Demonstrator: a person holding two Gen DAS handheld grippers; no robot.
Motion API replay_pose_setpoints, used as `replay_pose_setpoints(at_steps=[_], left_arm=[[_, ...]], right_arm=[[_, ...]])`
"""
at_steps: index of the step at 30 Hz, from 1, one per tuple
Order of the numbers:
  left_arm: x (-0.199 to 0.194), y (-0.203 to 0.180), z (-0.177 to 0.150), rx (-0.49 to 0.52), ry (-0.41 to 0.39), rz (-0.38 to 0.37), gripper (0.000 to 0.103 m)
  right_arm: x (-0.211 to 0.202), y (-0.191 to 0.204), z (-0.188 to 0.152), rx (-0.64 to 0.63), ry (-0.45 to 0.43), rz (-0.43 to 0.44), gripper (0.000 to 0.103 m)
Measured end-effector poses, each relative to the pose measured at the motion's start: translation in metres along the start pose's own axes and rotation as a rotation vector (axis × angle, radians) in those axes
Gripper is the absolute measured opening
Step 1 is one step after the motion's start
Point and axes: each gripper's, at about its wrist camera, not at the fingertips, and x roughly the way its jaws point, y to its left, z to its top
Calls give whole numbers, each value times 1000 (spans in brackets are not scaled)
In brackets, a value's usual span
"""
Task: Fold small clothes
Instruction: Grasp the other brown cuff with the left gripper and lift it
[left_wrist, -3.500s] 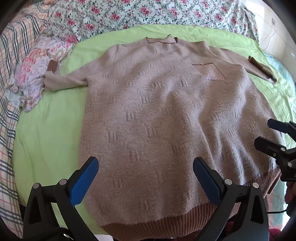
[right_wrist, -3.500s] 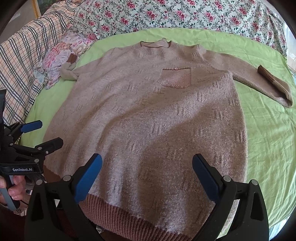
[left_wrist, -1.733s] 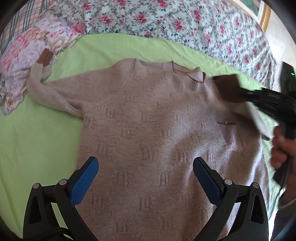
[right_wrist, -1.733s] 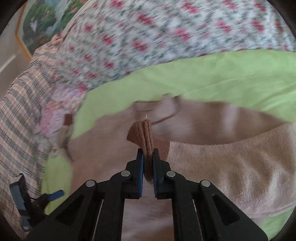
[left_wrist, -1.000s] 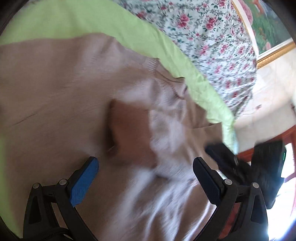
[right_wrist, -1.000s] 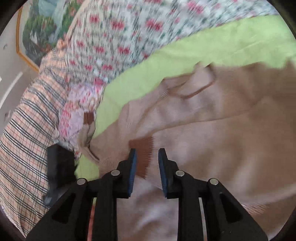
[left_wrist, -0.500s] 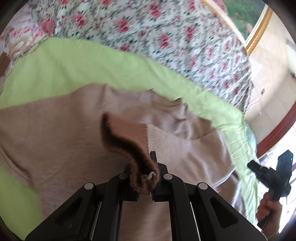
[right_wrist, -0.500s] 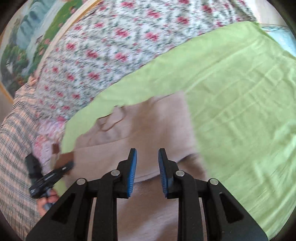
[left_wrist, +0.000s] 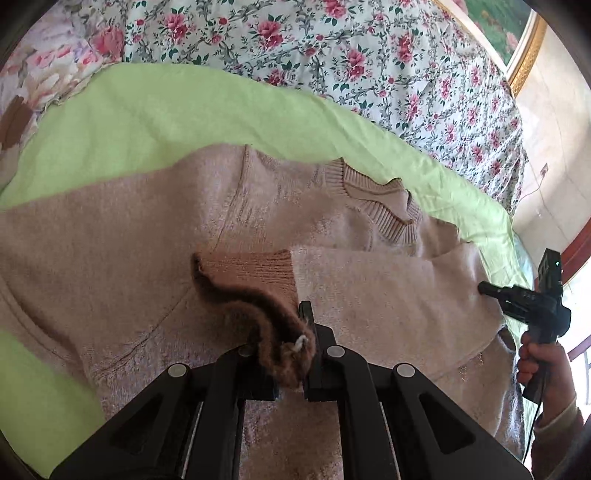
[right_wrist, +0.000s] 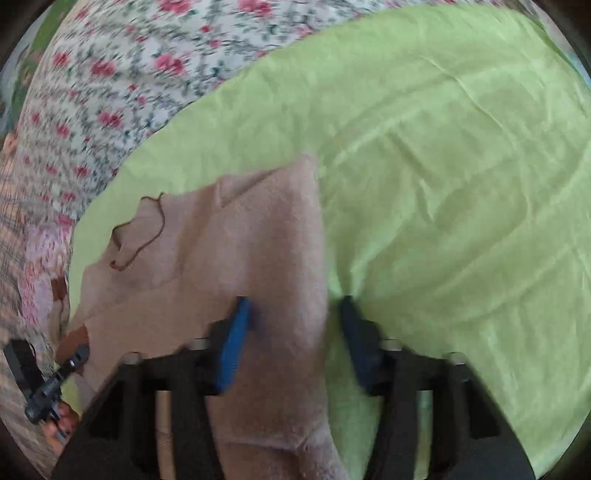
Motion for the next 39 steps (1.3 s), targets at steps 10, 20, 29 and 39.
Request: replay_pose_setpoints(at_steps=[10, 20, 29, 39], left_arm=[[22, -21, 1, 75, 44, 28, 7], [18, -17, -4, 80, 60, 59, 15], [-52, 24, -2, 41, -9, 136, 39], [-120, 156, 72, -164, -124, 498, 81]], right_arm=[[-17, -14, -13, -27, -65, -115, 9], [-35, 37, -38, -139, -79, -132, 17], [-62, 54, -53, -101, -96, -13, 38], [-58, 99, -105, -179, 5, 121, 44]])
